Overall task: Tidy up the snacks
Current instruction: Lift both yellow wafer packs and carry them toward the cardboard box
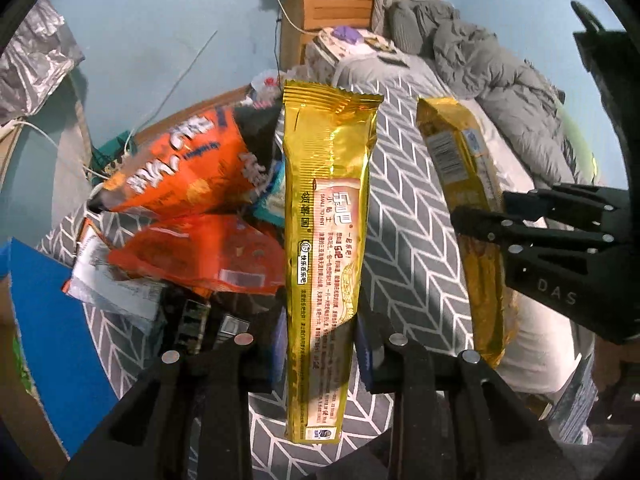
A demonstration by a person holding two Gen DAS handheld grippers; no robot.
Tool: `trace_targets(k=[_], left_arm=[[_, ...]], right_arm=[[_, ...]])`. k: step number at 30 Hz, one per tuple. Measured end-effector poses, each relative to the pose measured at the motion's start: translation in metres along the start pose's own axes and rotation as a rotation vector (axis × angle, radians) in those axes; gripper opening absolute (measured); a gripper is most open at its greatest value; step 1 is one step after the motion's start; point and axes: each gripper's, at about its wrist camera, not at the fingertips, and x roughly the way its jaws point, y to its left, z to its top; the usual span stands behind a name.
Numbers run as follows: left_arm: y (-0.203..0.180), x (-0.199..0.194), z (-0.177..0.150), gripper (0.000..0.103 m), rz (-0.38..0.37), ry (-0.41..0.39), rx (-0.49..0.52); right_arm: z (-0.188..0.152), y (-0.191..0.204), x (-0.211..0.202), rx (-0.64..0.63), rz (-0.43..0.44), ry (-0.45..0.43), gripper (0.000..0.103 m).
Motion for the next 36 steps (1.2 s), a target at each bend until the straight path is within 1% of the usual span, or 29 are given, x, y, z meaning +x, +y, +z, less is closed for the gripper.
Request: trace_targets(k=[4, 11, 20, 27, 31, 36], left_arm=[[0.011, -0.016, 0.004, 0.029, -0.006, -0.025, -0.036], [0.033, -0.048, 0.01, 0.029, 0.009, -0.081, -0.091], [0.071, -0.091, 0.012, 0.029, 0.053, -0.159, -0.185], [0.101, -0.124, 0.011, 0.029, 0.106, -0.218, -0.26], [0.122, -0.147, 0.001, 0.029, 0.134, -0.252, -0.322], [0.15, -0.169, -0.019, 0.029, 0.184, -0.275, -0.392]], right_arm=[[0.008, 0.009, -0.014, -0.025, 0.012, -0.023, 0.028], [0.024, 0.03, -0.034, -0.092, 0.019, -0.069, 0.028], [0.054, 0.059, -0.055, -0.165, 0.065, -0.133, 0.028], [0.078, 0.101, -0.071, -0.259, 0.131, -0.177, 0.028], [0.09, 0.132, -0.08, -0.318, 0.184, -0.197, 0.028], [0.1, 0.173, -0.089, -0.393, 0.251, -0.211, 0.028]])
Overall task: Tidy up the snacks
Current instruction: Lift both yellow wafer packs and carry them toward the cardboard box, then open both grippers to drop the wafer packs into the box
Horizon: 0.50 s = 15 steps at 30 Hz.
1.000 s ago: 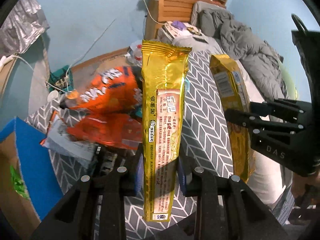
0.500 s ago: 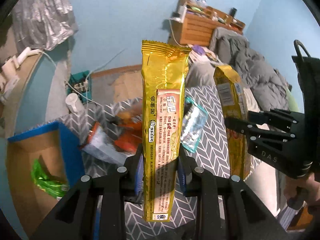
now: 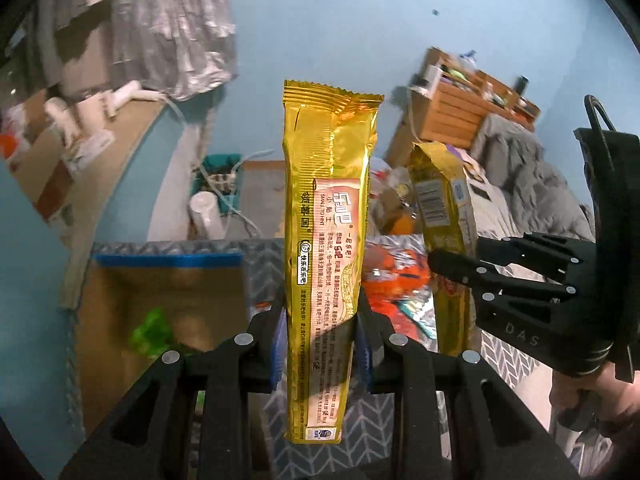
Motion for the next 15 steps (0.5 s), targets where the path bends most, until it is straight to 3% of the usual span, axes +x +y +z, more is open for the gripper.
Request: trace_targets(k=[15], left_arm=[[0.108, -0.029, -0.037, 0.029, 0.18, -0.013, -0.205]], right_arm=[[0.049, 0.112, 0.027, -0.179, 0.195, 0.004, 0.028]])
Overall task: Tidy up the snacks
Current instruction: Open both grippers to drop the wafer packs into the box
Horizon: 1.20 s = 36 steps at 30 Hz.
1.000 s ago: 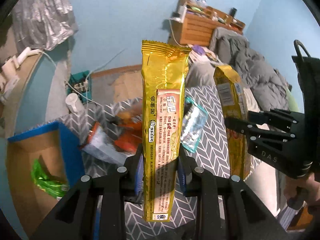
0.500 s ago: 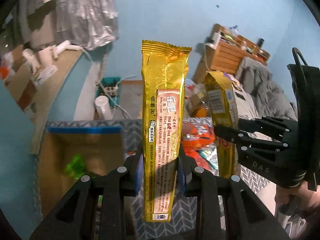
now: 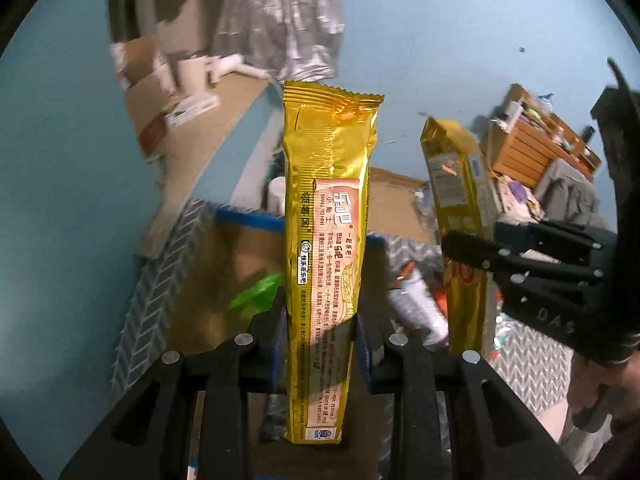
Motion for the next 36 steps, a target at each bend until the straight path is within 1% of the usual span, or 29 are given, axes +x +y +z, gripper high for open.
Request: trace_targets(k=[3, 8, 17, 20, 21, 24, 26, 28, 29, 31, 36], left_arm=[[0.018, 0.006, -0.007, 0.029, 0.028, 0.017, -0.032], [0.037, 0.016, -0.018, 0.029, 0.048, 0.046, -0.086], [0.052, 0.039, -0.031, 0.03, 0.066, 0.116, -0.128], [0.053, 0.04, -0.033, 0.031, 0.077, 0.114, -0.142], [0.053, 0.038, -0.033, 0.032, 0.078, 0.11, -0.142], [0.053, 0.037, -0.032, 0.042, 0.085, 0.11, -0.136], [0.051, 0.035, -0.031, 0.043, 0.084, 0.106, -0.131], [0.049, 0.034, -0.03, 0.045, 0.077, 0.107, -0.126], [0.048, 0.034, -0.029, 0.046, 0.074, 0.107, -0.124], [0.043, 0.032, -0.026, 0.048, 0.066, 0.102, -0.117], [0.024, 0.033, -0.02, 0.049, 0.028, 0.109, -0.087]], right_arm=[[0.008, 0.015, 0.013, -0.017, 0.034, 0.018, 0.028], [0.016, 0.032, 0.035, -0.032, 0.073, 0.057, 0.028], [0.017, 0.042, 0.058, -0.003, 0.116, 0.123, 0.029], [0.018, 0.045, 0.059, -0.016, 0.105, 0.128, 0.031], [0.018, 0.046, 0.058, -0.024, 0.097, 0.126, 0.031], [0.018, 0.044, 0.056, -0.031, 0.08, 0.119, 0.034], [0.016, 0.04, 0.053, -0.024, 0.072, 0.118, 0.039], [0.014, 0.035, 0.05, -0.014, 0.061, 0.117, 0.041], [0.013, 0.033, 0.049, -0.011, 0.054, 0.116, 0.045], [0.011, 0.026, 0.045, -0.003, 0.036, 0.112, 0.048], [0.003, 0.004, 0.033, 0.027, -0.004, 0.112, 0.049]])
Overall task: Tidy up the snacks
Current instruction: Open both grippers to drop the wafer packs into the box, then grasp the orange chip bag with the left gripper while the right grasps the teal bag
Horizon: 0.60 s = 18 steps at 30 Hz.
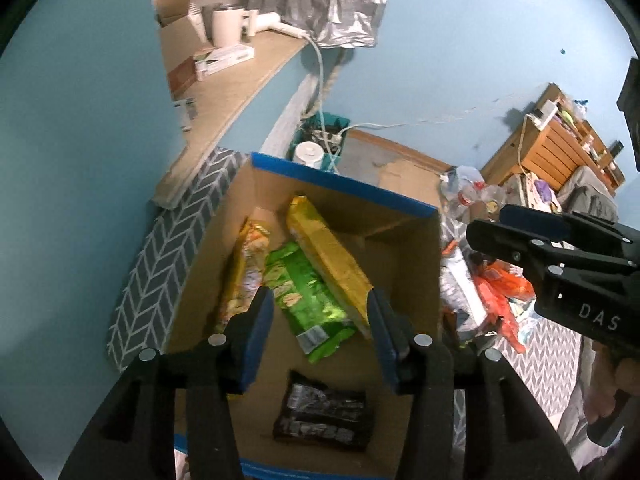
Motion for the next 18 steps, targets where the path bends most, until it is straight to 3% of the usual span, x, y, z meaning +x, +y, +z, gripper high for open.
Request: trace_targets(k=[14, 18], left_arm=[[-0.08, 0.009, 0.013, 0.057, -0.105, 0.033, 0.112], [-0.103, 0.014, 0.017, 0.067, -0.127, 0.034, 0.146]], right_arm=[[-0.033, -0.094, -0.037, 0.179, -0.129, -0.012, 0.057], [-0.045, -0.125, -0.048, 0.24, -0.166, -0.017, 0.061]])
